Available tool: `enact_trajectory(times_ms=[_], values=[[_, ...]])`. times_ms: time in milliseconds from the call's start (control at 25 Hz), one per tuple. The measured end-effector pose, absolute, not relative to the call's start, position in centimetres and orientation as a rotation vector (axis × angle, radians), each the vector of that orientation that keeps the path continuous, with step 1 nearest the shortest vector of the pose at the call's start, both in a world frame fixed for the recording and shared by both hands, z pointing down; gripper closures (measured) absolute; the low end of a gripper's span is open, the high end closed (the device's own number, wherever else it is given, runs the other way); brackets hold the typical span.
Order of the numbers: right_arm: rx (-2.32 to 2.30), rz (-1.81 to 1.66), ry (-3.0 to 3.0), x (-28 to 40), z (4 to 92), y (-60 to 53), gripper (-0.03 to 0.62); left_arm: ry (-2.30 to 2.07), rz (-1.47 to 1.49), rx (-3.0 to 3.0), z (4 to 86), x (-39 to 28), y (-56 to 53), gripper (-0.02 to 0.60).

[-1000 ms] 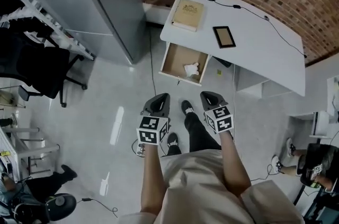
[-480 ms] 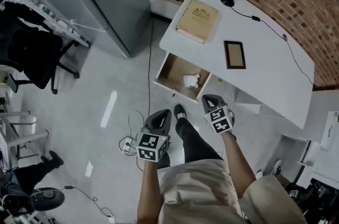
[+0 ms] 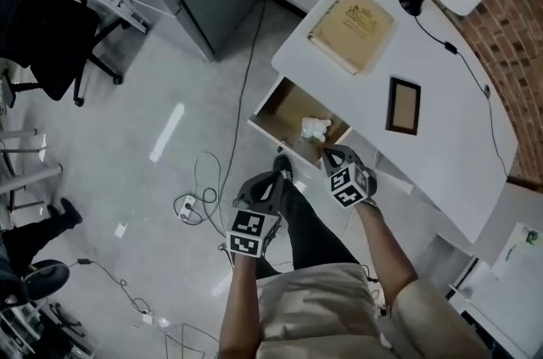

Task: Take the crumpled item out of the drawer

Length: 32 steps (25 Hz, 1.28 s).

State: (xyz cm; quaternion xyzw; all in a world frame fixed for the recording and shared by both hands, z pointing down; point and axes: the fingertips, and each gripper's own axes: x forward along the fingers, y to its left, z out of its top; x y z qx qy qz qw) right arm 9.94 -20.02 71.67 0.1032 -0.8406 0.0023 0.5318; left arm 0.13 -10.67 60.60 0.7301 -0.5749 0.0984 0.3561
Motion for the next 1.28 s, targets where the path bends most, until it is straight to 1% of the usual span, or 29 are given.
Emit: enact_trajectory(times_ms=[560,760,880,1280], values=[[0.038,-0.116,-1.909,6.9,80.7,-22.4,0.565,-1.549,0.208,1.772,66.4,-0.3,-13.2,0.565],[-0.045,-0.181,-1.849,7.2,83.6,-23.2,0.526,-1.529,0.210,1.782,68.5,1.0,-15.6,0.565],[-0.107,-0.248,-1.814,7.3,85.3,-23.5,0.489,-1.515,0.216,1.790,70.0,1.6,-16.6,0.565],[-0.325,-0.467,-1.657,8.3,90.8,-23.6,0.454,-1.532,0.203,1.792,73.0,0.5,-18.7,0.565]])
